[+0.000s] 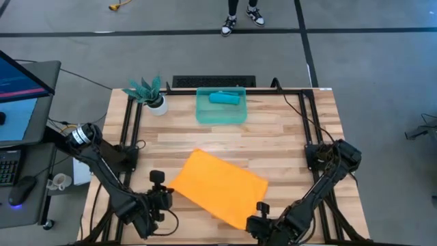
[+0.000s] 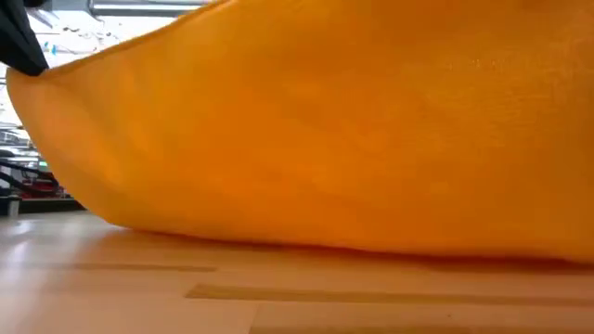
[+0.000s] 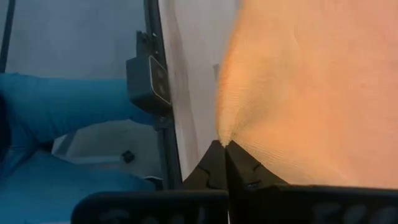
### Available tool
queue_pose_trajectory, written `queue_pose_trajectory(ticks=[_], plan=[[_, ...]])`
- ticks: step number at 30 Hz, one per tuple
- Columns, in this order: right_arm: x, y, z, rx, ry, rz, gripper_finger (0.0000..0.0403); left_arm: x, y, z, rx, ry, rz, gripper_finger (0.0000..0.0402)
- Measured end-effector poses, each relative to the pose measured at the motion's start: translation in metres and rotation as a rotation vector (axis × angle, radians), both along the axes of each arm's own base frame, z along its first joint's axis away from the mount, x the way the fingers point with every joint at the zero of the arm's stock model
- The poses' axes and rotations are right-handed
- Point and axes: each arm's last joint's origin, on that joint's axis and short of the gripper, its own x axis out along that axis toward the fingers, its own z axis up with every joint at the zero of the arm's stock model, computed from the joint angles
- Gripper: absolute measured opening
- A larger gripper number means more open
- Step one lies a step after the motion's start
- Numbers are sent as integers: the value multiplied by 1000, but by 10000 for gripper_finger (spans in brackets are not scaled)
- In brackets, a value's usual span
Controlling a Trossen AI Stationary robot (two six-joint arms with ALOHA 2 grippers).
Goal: Roll microfiber towels into tight, uniform cylinder then place into a basket
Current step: Fold the yellow microfiber cloth
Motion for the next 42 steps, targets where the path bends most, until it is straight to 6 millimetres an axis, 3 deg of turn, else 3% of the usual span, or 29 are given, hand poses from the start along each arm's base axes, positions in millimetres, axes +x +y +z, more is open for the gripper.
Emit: queue_pose_trajectory(ticks=[7,16,22,28,42], plan=[[-3,-5,0,-60,46,-12,2,-6,11,7,111,-34,85,0],[-2,-42,-10,-221,200,-192,3,27,41,7,179,-81,196,0],[4,-61,-24,-203,251,-312,4,47,70,-12,191,-84,291,0],[-2,-71,-36,-201,319,-418,4,61,91,-24,207,-103,345,0],[0,-90,-54,-157,377,-548,4,78,110,-29,188,-79,346,0]])
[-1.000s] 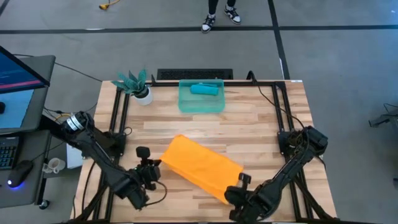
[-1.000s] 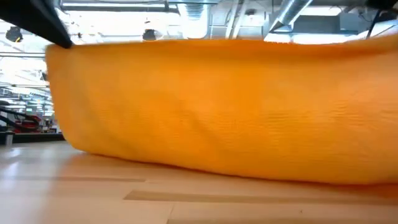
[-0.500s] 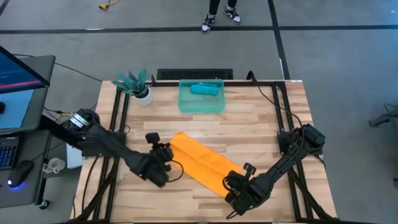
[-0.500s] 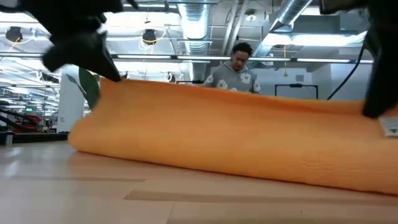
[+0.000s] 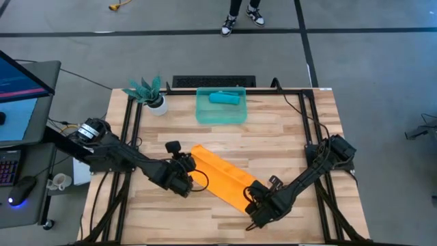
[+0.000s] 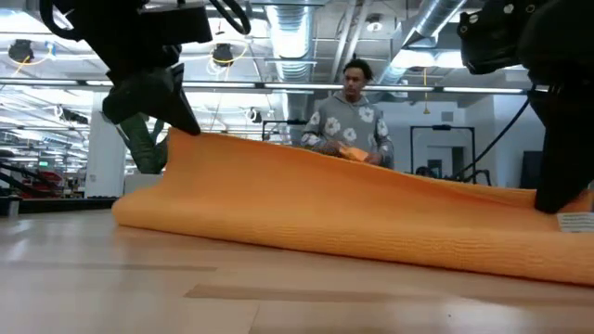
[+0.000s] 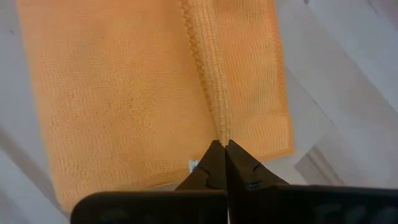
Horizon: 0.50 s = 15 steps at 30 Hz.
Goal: Roll microfiber towels into tight, uniform cylinder then place into a basket
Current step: Fold the yellow microfiber cloth
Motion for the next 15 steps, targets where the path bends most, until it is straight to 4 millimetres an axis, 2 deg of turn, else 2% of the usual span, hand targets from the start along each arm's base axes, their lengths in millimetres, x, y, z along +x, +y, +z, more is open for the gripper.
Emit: queue_pose_trajectory(ticks=[15], plan=[[3,-3,0,4,-2,-11,5,1,2,-1,-21,17,3,6]])
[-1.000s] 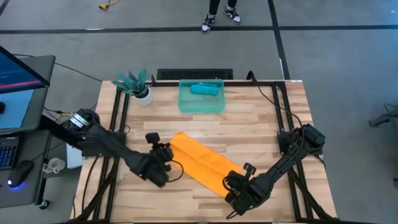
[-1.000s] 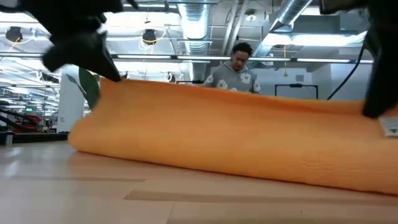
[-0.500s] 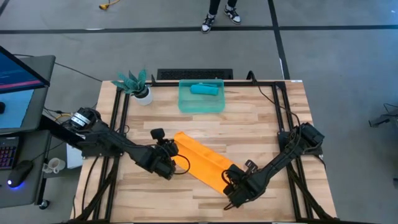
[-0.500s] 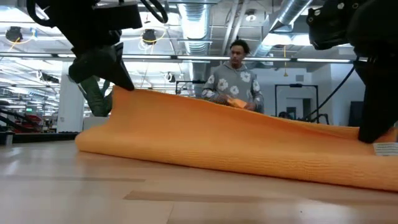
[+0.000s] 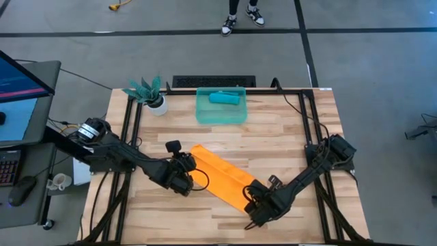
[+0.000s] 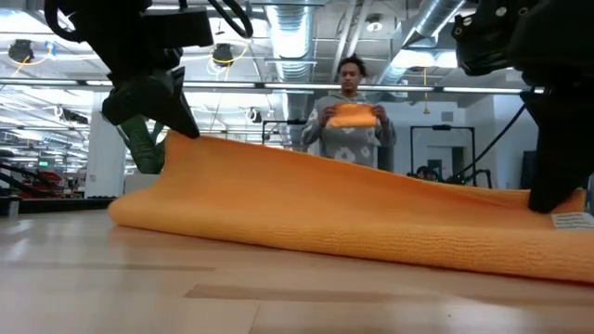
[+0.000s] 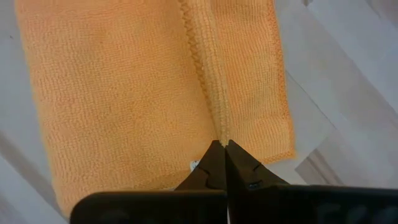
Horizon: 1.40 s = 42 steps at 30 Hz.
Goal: Roll microfiber towels into tight, uniform cylinder then place into a basket
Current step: Fold the yellow microfiber cloth
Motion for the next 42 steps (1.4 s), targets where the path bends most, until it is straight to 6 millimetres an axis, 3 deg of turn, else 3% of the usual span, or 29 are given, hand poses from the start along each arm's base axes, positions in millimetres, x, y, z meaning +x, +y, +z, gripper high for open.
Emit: queue_pose_trajectory(ticks=[13,22,29,38,42], plan=[[8,-11,0,2,5,-32,5,-2,2,0,10,21,4,92],[10,-12,0,10,-5,-38,27,0,8,-3,-131,82,34,108],[10,-12,0,10,-5,-38,78,1,7,-3,-154,80,25,108],[10,-12,0,16,5,-48,192,6,4,-4,-200,78,-20,108],[11,-10,6,44,32,-63,223,7,3,-4,-227,74,-36,108]])
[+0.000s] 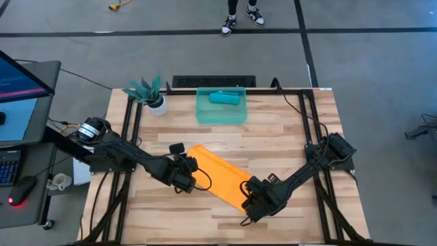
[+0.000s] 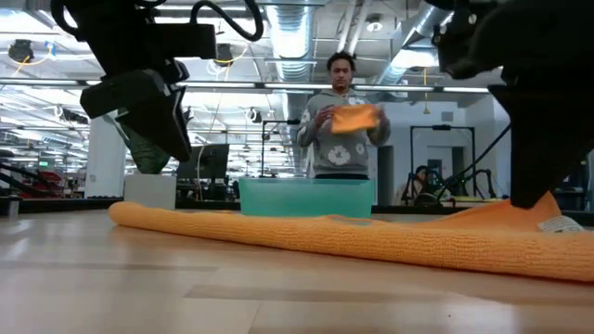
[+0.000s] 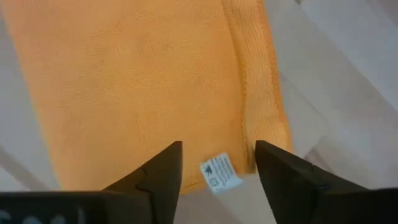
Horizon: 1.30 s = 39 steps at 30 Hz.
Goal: Roll microfiber towels into tight, uniform cylinder then place into a basket
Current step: Fold the yellow microfiber cloth
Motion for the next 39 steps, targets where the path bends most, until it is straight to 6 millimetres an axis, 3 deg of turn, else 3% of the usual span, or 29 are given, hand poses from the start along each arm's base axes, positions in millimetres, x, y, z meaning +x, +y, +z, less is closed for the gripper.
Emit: queue_pose_trajectory(ticks=[12,17,21,31,39], plan=[[2,22,35,-64,-63,140,219,6,-4,-2,-85,-25,-18,108],[3,23,40,-262,-205,185,219,20,-11,-19,-182,5,-109,108],[5,20,41,-276,-209,175,218,35,-13,-37,-189,-2,-181,108],[5,21,41,-271,-212,176,217,58,3,-68,-217,43,-250,108],[7,18,41,-272,-211,167,217,67,30,-72,-3,172,-481,108]])
